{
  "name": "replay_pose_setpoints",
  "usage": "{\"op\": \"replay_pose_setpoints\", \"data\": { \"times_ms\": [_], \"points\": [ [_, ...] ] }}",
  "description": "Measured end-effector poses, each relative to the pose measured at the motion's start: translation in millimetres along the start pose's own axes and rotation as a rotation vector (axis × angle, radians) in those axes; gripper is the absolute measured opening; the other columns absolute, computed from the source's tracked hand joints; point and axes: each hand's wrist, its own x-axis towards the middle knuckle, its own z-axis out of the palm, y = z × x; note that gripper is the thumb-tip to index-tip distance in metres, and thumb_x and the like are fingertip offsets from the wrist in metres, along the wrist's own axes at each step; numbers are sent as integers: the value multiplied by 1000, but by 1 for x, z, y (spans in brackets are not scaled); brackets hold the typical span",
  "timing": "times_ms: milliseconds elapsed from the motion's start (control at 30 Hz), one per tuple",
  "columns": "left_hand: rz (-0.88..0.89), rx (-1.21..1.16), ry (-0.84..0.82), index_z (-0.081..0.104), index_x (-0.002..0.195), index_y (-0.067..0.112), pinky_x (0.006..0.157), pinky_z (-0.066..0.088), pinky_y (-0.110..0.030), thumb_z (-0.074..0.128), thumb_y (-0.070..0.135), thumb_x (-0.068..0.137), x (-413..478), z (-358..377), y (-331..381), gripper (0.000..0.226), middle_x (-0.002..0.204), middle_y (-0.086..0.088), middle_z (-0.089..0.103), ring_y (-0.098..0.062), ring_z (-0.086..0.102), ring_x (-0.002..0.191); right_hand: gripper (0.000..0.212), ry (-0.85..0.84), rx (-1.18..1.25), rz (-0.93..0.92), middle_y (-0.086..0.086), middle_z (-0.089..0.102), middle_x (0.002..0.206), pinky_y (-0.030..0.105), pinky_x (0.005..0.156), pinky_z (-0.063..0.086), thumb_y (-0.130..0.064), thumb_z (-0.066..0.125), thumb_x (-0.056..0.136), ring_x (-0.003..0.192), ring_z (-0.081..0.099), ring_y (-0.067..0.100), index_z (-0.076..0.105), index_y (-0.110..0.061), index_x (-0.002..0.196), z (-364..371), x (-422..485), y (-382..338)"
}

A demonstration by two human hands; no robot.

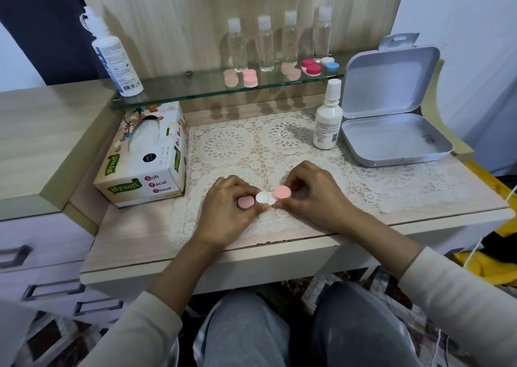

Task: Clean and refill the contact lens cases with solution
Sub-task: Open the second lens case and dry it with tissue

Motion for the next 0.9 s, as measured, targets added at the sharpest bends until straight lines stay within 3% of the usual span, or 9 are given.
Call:
{"op": "replay_pose_setpoints", "data": {
  "times_ms": [67, 200, 300, 400, 467, 567, 633, 733, 900],
  "points": [
    [-2, -3, -3, 74, 90, 17, 76, 41, -29, 79, 29, 68, 0, 1, 0, 26, 84, 6, 57, -14, 50, 87, 24, -47, 12, -30, -3, 53, 95, 4, 69, 36, -22, 77, 73, 80, 50, 4, 68, -15, 95, -2, 0, 2],
    [-1, 2, 6, 74, 90, 16, 74, 37, -22, 79, 27, 68, 0, 1, -1, 25, 84, 6, 57, -15, 50, 87, 41, -127, 9, -40, -4, 55, 107, 13, 79, 39, -22, 72, 77, 94, 52, 8, 64, -18, 116, -5, 0, 4],
    [4, 11, 0, 74, 91, 16, 76, 38, -25, 79, 28, 69, 0, 0, -1, 26, 86, 6, 58, -15, 51, 88, 40, -40, 15, 20, -5, 55, 97, 10, 67, 37, -35, 79, 66, 83, 52, 5, 63, -19, 99, -1, 1, 2],
    [4, 6, 1, 74, 91, 17, 77, 38, -26, 78, 30, 69, 0, 0, -1, 26, 86, 5, 59, -14, 51, 88, 29, -2, 4, 20, -5, 52, 90, 6, 63, 36, -30, 80, 68, 76, 48, 2, 59, -18, 85, 0, 1, 1],
    [-2, 8, 1, 74, 91, 18, 76, 36, -24, 78, 30, 68, 0, 0, -1, 26, 87, 6, 58, -14, 50, 88, 22, -49, 11, -3, -4, 54, 95, 7, 69, 38, -25, 76, 73, 81, 50, 6, 66, -19, 92, -3, 0, 1],
    [1, 13, 6, 73, 91, 17, 73, 35, -19, 78, 31, 68, -1, 1, -2, 27, 86, 6, 58, -13, 50, 88, 33, -140, -19, -54, 0, 56, 105, 18, 83, 42, -14, 68, 81, 95, 52, 12, 66, -18, 114, -9, 0, 2],
    [0, 18, 2, 73, 92, 17, 74, 36, -22, 78, 31, 68, -1, 1, -2, 27, 86, 6, 59, -13, 50, 88, 44, -159, -41, -47, -1, 54, 103, 9, 76, 39, -22, 71, 79, 93, 51, 10, 60, -18, 121, -10, 1, -1],
    [5, 29, -5, 73, 93, 16, 77, 39, -26, 78, 29, 70, -1, 1, -2, 27, 87, 6, 58, -14, 52, 89, 52, -107, -121, -13, -3, 51, 93, 8, 64, 36, -42, 76, 68, 82, 49, 8, 62, -14, 110, -8, 4, -8],
    [-12, 13, -9, 73, 94, 17, 78, 37, -25, 78, 31, 69, -2, 0, 0, 29, 88, 6, 58, -12, 49, 88, 29, -156, -286, -107, -2, 52, 94, 26, 71, 42, -30, 68, 79, 83, 51, 15, 67, -18, 106, -11, 7, -16]
  ]
}}
